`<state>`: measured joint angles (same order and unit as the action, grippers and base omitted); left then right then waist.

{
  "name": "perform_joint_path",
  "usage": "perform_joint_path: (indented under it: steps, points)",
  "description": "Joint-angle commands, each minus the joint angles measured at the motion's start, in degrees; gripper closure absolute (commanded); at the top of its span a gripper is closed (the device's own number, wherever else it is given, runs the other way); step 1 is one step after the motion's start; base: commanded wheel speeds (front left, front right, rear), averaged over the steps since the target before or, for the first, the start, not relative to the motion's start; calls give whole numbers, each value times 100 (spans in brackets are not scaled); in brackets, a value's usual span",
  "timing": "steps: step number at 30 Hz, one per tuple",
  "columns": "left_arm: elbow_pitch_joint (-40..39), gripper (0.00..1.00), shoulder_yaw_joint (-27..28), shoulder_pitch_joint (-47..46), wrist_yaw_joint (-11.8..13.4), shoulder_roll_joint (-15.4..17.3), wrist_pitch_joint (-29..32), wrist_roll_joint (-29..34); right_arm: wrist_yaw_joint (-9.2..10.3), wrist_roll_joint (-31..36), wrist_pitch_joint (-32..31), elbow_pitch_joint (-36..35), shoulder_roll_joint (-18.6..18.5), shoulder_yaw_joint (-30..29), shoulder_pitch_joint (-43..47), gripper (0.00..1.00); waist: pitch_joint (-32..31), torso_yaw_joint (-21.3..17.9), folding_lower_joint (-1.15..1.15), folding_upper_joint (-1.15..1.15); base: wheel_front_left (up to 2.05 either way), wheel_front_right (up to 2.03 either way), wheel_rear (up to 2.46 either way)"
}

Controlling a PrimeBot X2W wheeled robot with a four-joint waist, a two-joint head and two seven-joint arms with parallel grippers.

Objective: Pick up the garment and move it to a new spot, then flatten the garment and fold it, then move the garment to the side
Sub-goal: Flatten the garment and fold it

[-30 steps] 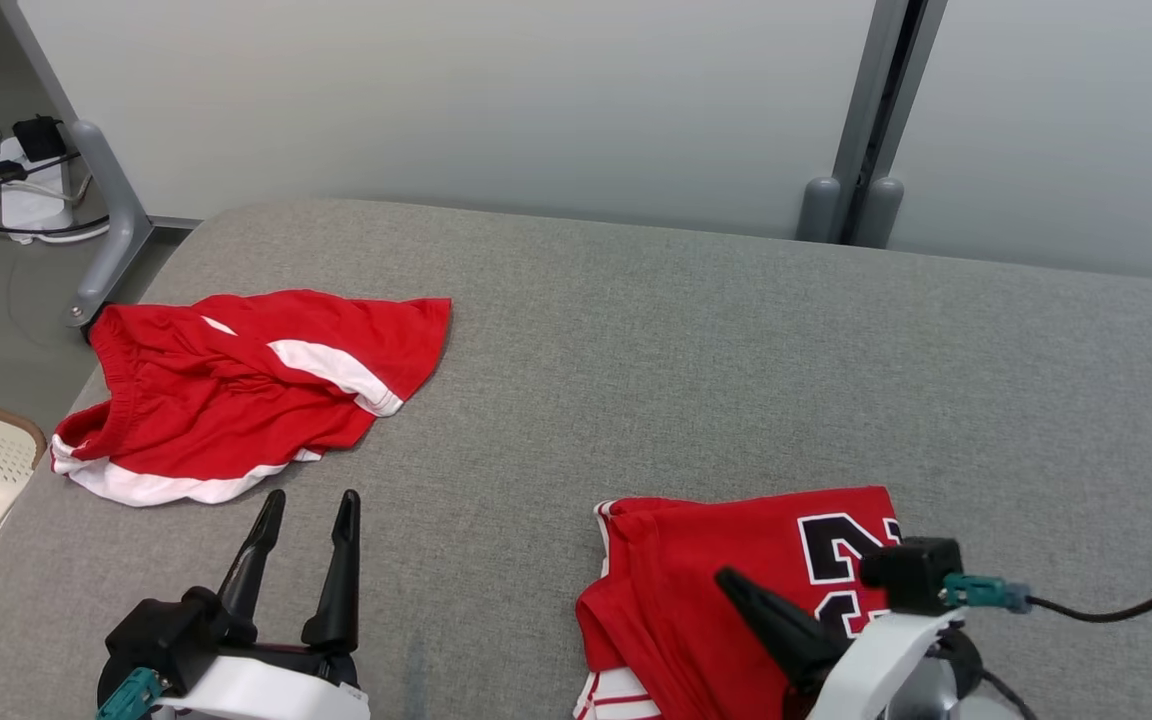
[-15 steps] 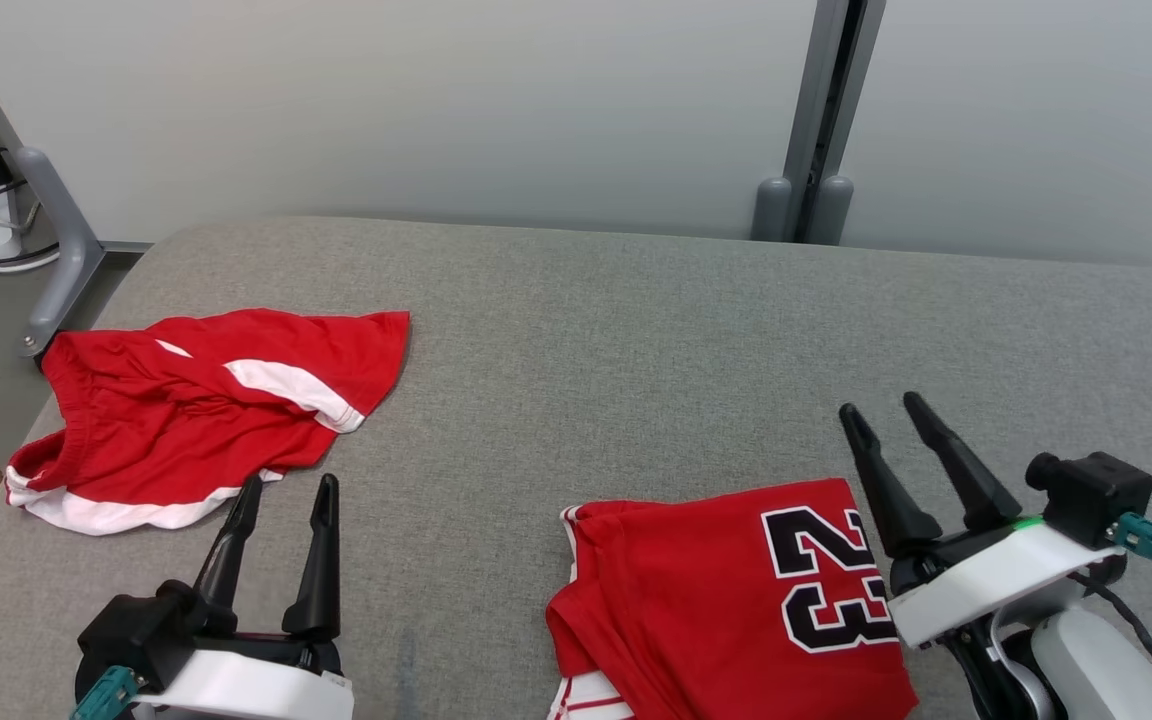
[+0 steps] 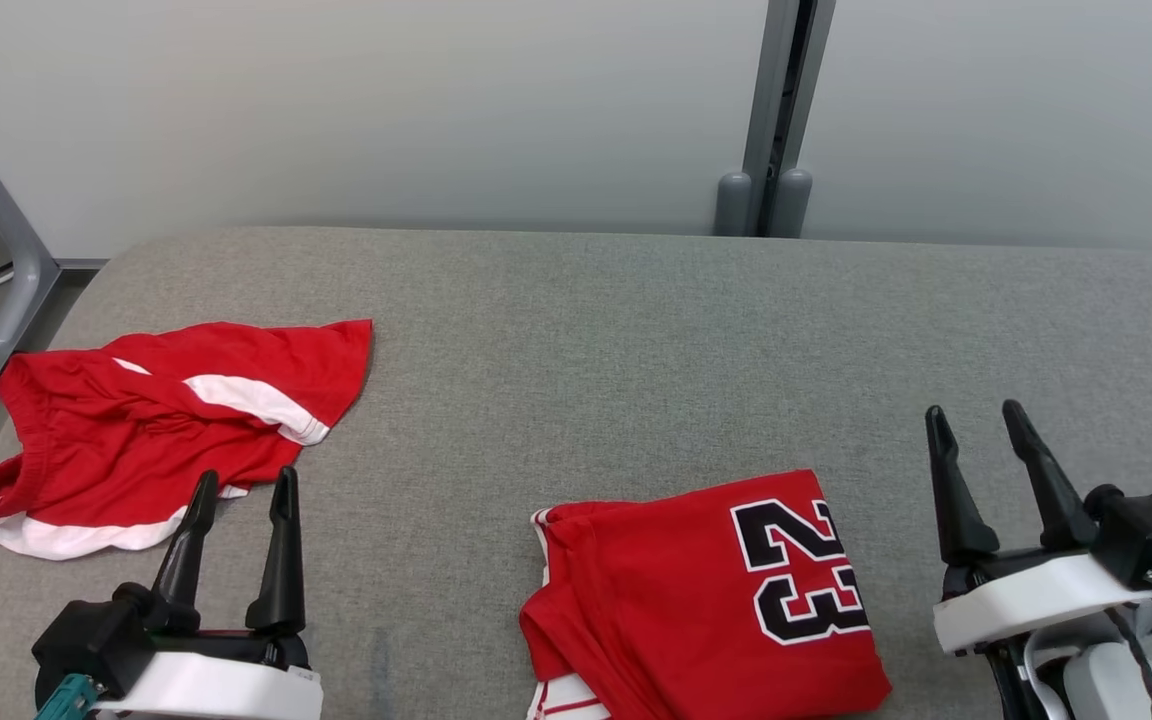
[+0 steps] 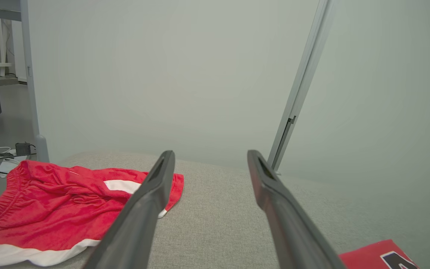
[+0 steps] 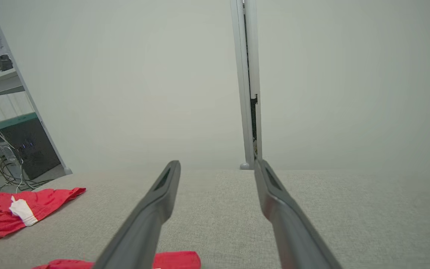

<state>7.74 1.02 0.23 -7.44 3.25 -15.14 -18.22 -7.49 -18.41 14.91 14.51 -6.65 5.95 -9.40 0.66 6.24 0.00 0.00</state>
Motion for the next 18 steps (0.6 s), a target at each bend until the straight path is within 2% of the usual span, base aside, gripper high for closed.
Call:
perform_joint_path:
  steps: [1, 5, 18]
  points:
    - [-34, 0, 49, 34, -7, 28, 3, 21, -2, 94, 37, 43, 20, -25, 72, 0, 3, -33, 0, 0, 0, 0, 0]
    - [-74, 0, 56, 66, -7, 13, 3, 47, -2, 288, 38, 240, 46, 90, 134, 0, 39, -104, 0, 0, 0, 0, 0]
    - [-77, 0, 16, 36, -7, -15, 3, 44, -2, 197, 39, 448, 7, 258, -4, 0, 49, -161, 0, 0, 0, 0, 0]
